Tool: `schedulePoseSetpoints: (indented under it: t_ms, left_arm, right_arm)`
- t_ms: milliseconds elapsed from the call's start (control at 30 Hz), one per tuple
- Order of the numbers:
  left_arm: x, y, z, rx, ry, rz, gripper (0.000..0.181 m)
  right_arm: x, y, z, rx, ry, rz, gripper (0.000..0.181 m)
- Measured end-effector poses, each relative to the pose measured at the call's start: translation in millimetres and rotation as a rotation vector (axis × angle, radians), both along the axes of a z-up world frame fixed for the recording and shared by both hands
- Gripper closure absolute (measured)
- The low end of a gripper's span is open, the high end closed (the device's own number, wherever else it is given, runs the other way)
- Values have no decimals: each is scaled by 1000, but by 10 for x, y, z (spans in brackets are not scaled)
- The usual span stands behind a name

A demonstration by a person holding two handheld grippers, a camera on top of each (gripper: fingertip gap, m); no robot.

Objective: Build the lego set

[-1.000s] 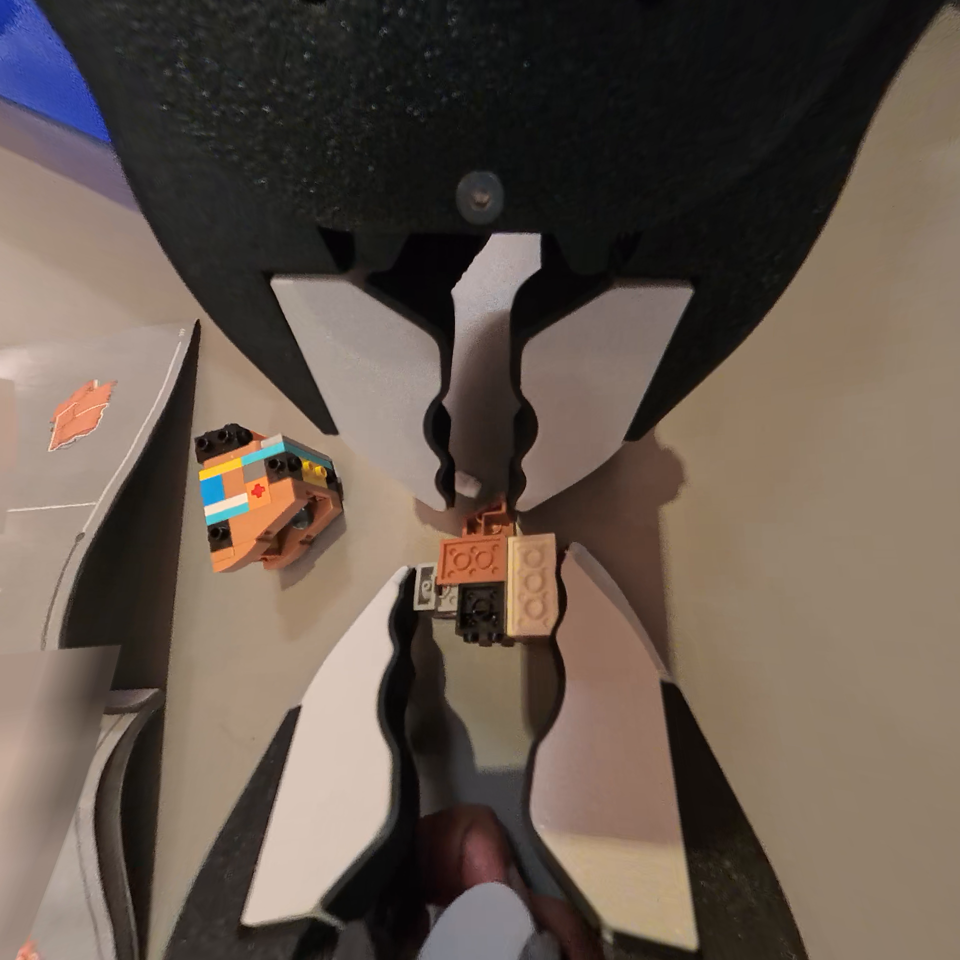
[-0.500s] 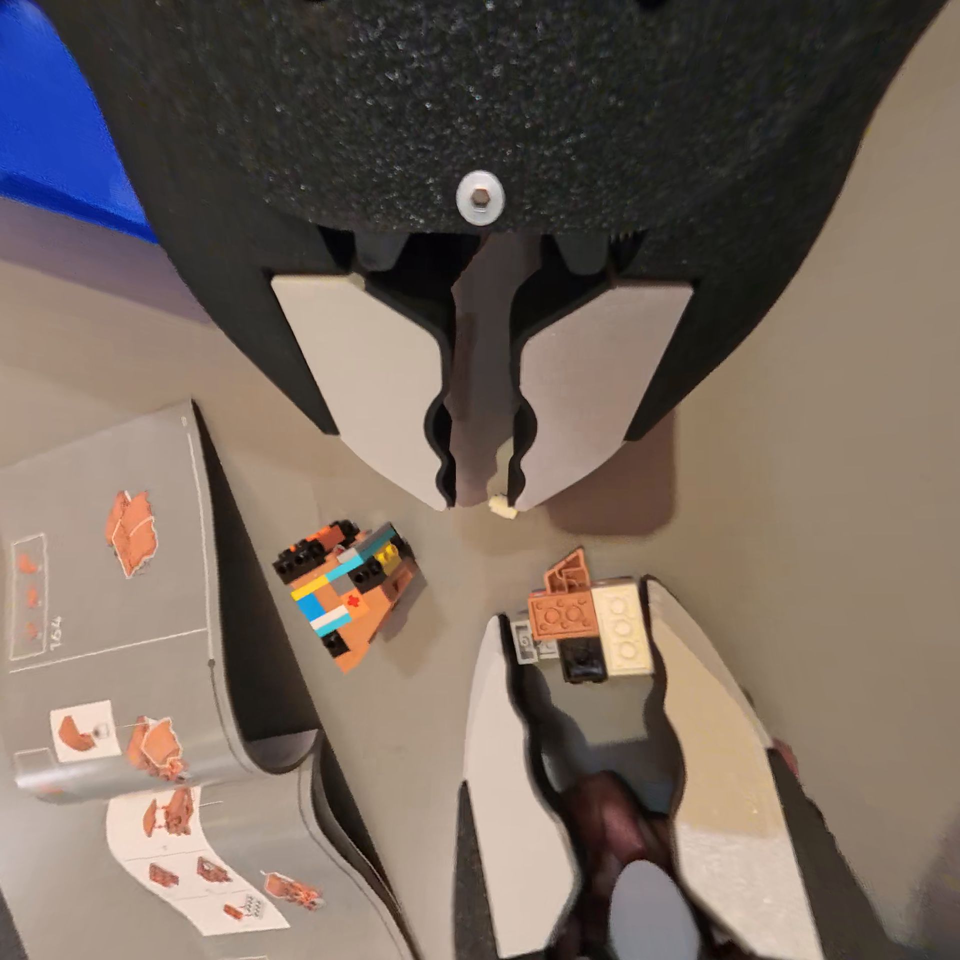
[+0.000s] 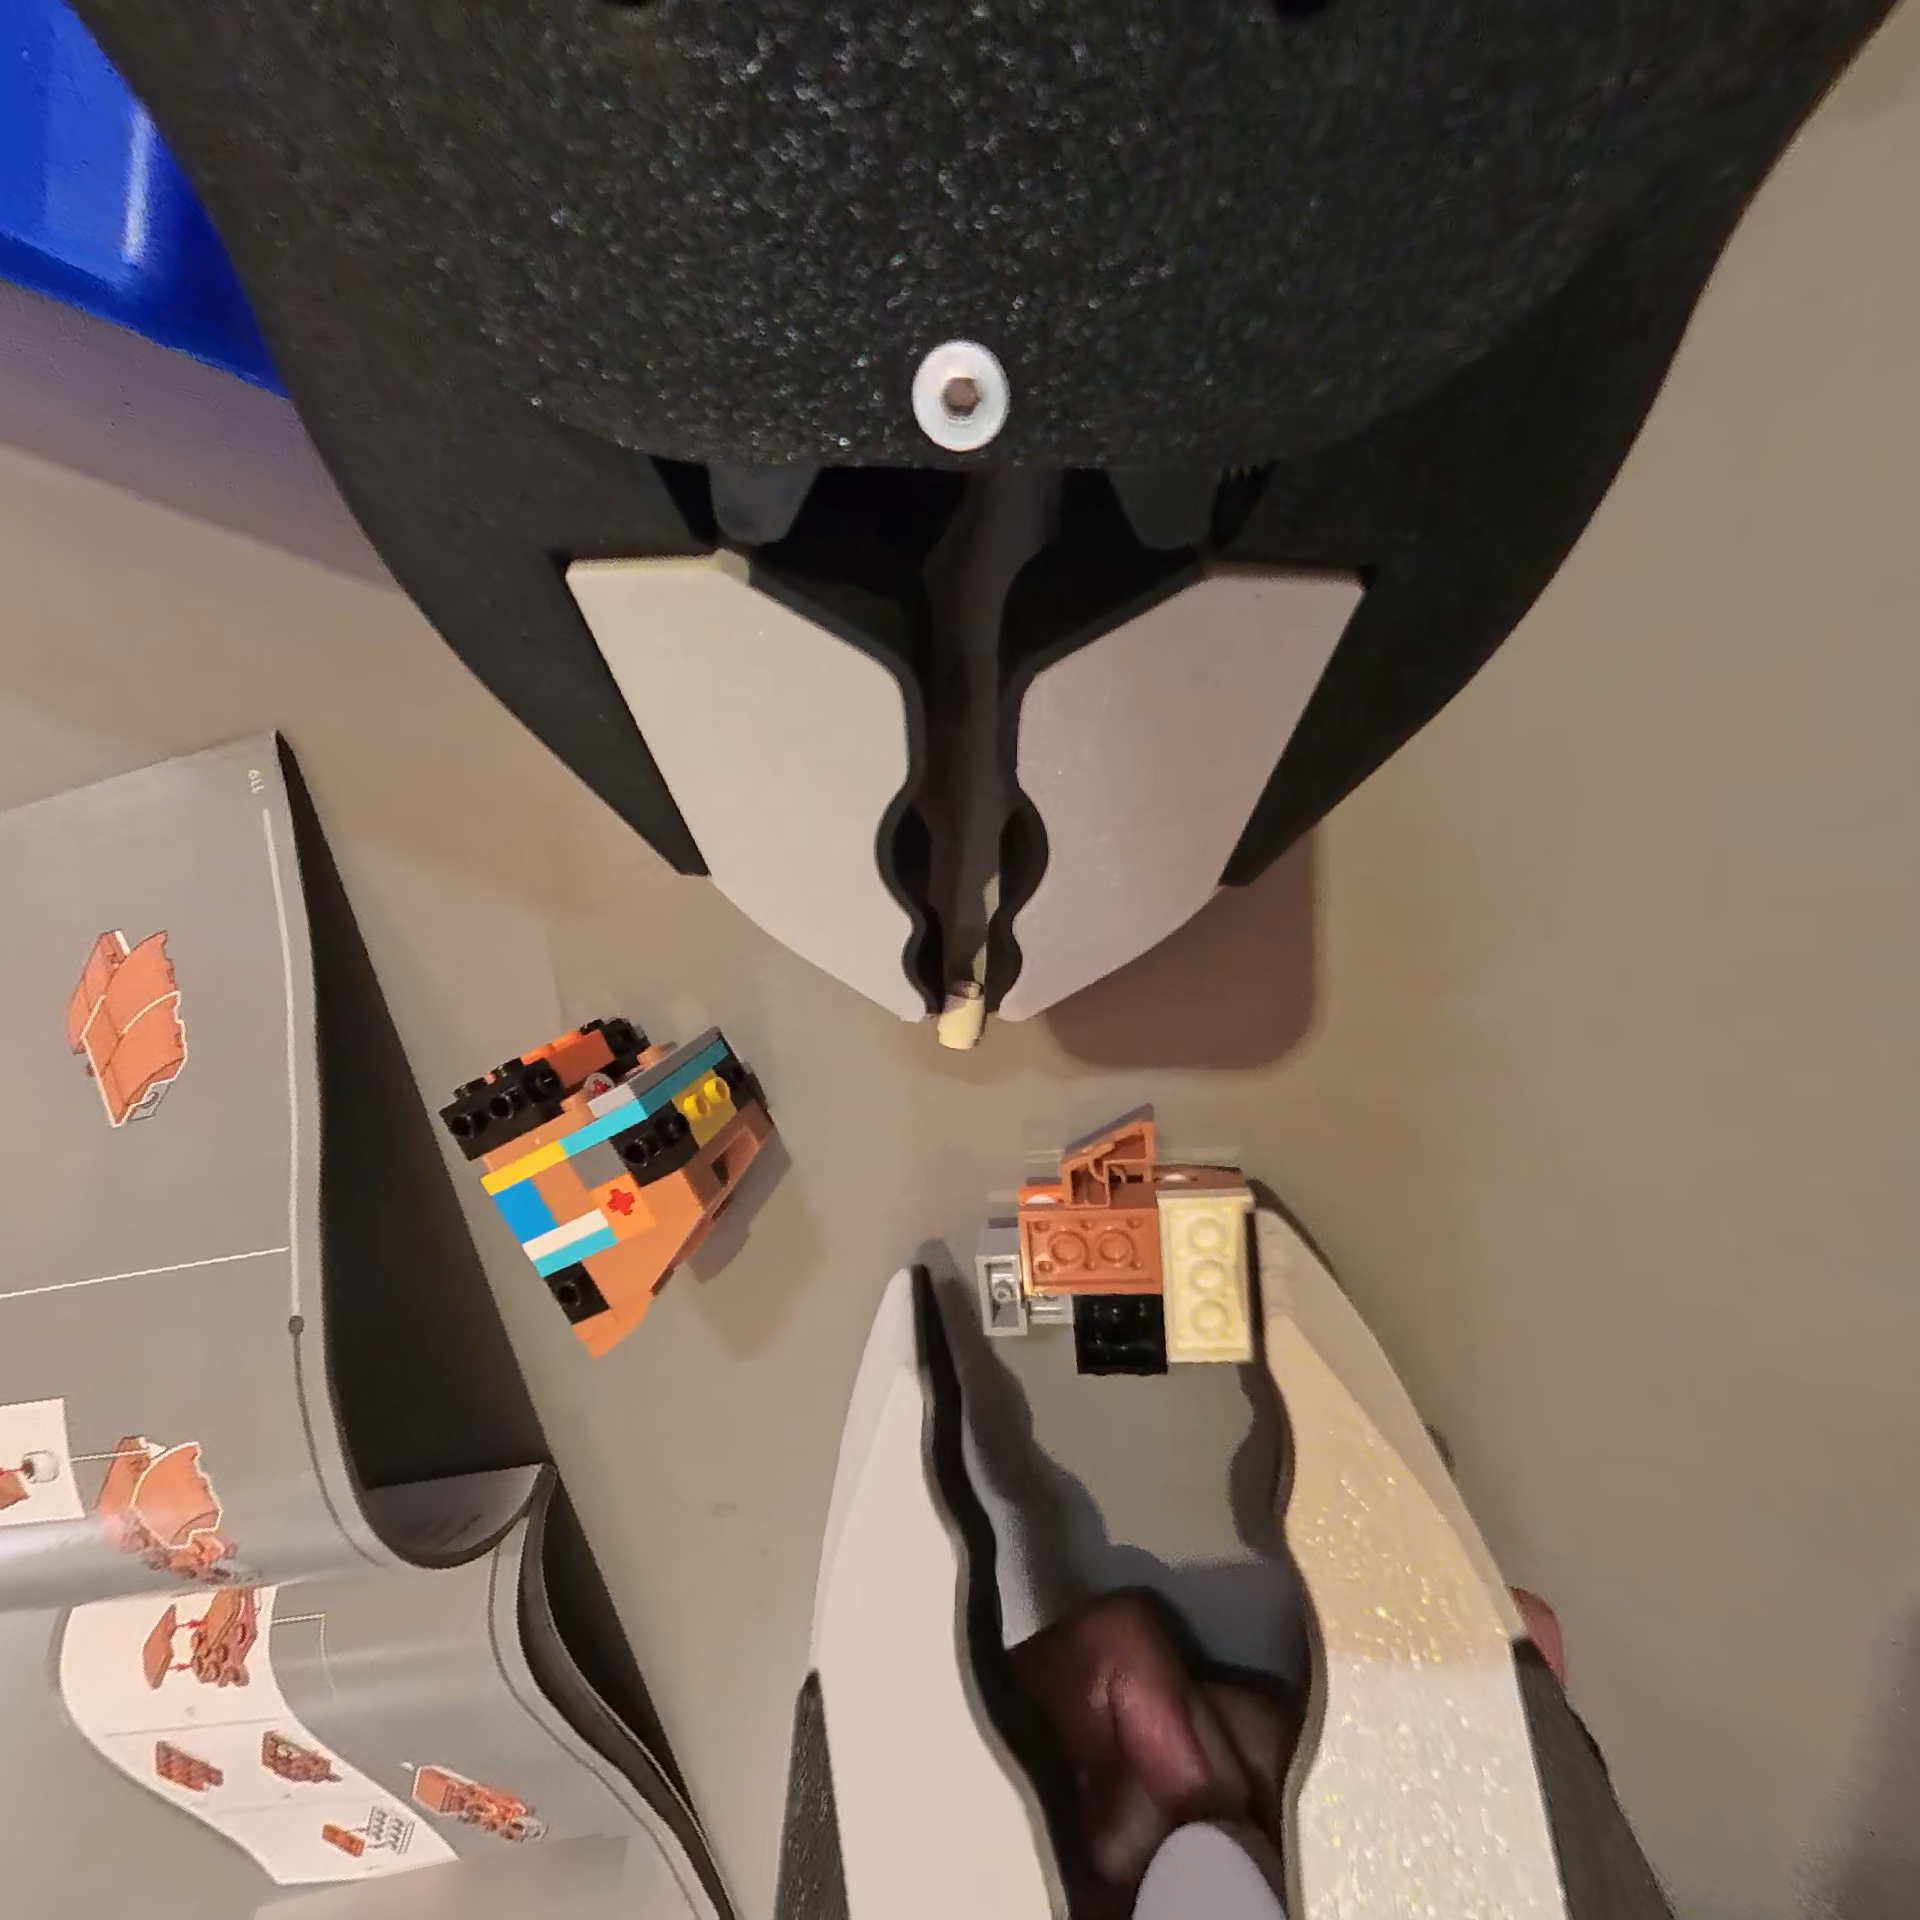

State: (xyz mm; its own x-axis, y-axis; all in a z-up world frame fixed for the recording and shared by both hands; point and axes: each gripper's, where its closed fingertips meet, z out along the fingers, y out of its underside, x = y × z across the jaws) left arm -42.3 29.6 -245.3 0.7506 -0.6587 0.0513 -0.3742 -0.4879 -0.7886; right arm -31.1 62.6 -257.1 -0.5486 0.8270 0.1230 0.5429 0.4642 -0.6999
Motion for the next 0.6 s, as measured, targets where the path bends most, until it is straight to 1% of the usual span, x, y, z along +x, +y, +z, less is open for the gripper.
schedulePoseSetpoints:
  t_ms: [100, 167, 333, 433, 600]
  left_arm:
    - [-29, 44, 113, 57, -54, 12, 124]
    - [-60, 81, 235, 106, -121, 27, 126]
    - [-129, 116, 656, 201, -419, 58, 139]
    - [-125, 89, 842, 229, -548, 47, 145]
    - [-105, 119, 872, 234, -568, 82, 149]
  right_arm:
    - [-38, 29, 31, 20, 42, -10, 174]
    - [-95, 21, 133, 10, 127, -5, 174]
    - [-202, -130, 652, -49, 509, 36, 174]
    - [-223, -149, 850, -42, 667, 14, 174]
    - [-275, -166, 993, -13, 806, -14, 174]
